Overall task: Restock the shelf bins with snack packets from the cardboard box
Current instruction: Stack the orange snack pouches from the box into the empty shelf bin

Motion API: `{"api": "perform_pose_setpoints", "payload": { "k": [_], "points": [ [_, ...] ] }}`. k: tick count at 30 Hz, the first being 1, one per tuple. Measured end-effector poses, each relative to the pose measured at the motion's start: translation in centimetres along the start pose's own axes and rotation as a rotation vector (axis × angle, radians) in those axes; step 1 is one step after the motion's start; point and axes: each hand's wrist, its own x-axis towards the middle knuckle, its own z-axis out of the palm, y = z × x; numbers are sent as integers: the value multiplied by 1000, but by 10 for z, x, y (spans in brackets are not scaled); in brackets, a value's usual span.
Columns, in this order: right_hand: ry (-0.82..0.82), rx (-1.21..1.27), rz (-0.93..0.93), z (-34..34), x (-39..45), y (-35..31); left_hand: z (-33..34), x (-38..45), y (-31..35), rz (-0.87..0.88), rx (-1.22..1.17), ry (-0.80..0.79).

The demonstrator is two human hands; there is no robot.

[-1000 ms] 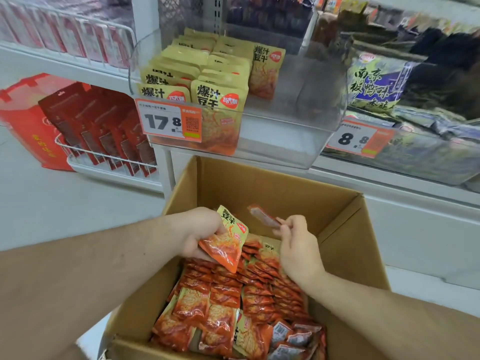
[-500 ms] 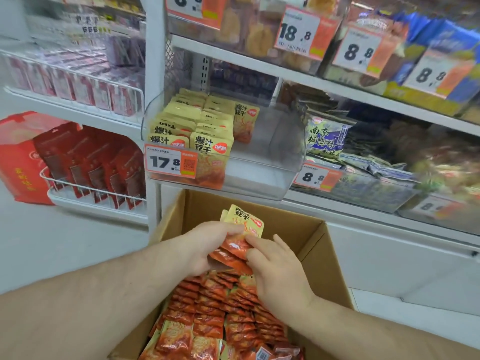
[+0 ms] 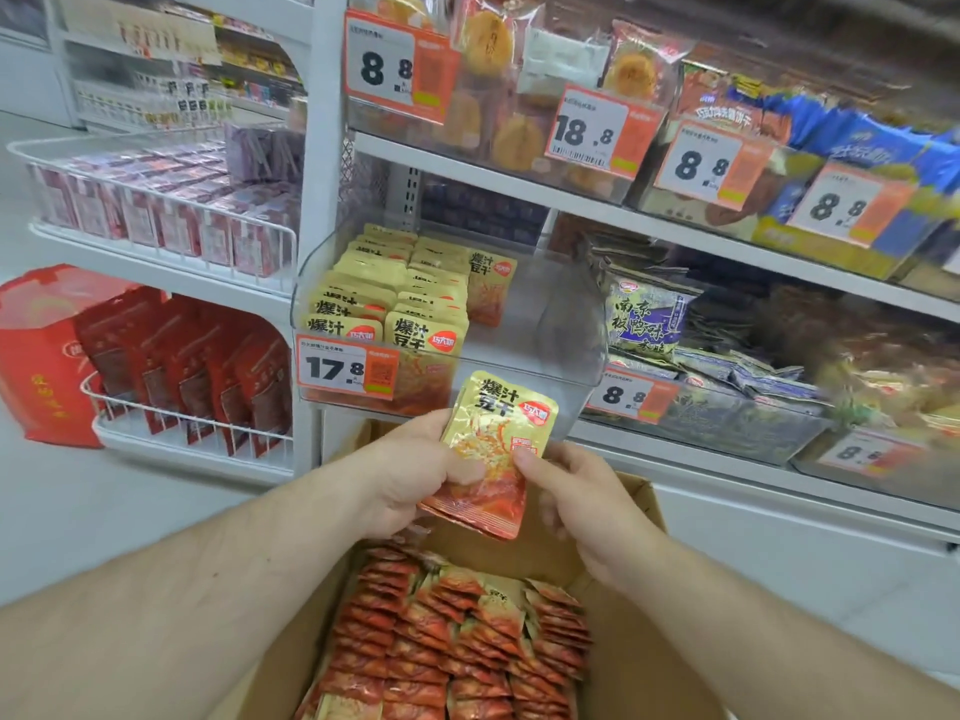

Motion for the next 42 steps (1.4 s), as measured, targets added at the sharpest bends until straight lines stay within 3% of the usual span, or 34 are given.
{"api": "perform_pose_setpoints", "payload": {
  "k": [3, 9, 13, 15, 18, 20, 23, 27, 29, 37, 42],
  "points": [
    [-111, 42, -26, 1, 1, -16, 0, -1, 10, 48, 47, -33],
    [-133, 36, -30, 2, 9, -44, 0, -1, 33, 115, 47, -65],
    [-74, 94, 20, 2, 26, -71, 1, 9, 48, 200, 106, 46],
    [60, 84, -10, -2, 47, -90, -5, 18, 52, 372, 288, 276],
    [293, 51, -34, -6, 94, -112, -21, 28, 55, 650, 811, 669],
    [373, 10, -28, 1, 128, -116, -32, 38, 54, 691, 1101, 732],
    [419, -38, 1, 13, 179, -114, -40, 50, 49, 585, 1342, 631],
    [371, -72, 29, 11, 244, -109, -43, 64, 37, 574, 1399, 552],
    [272, -130, 31, 18, 256, -115, -44, 69, 31, 646, 1372, 580],
    [181, -436, 16, 39, 293, -107, -48, 86, 16, 786, 1195, 694],
    [334, -637, -118, 36, 297, -102, -49, 84, 14, 786, 1182, 665]
  ]
}}
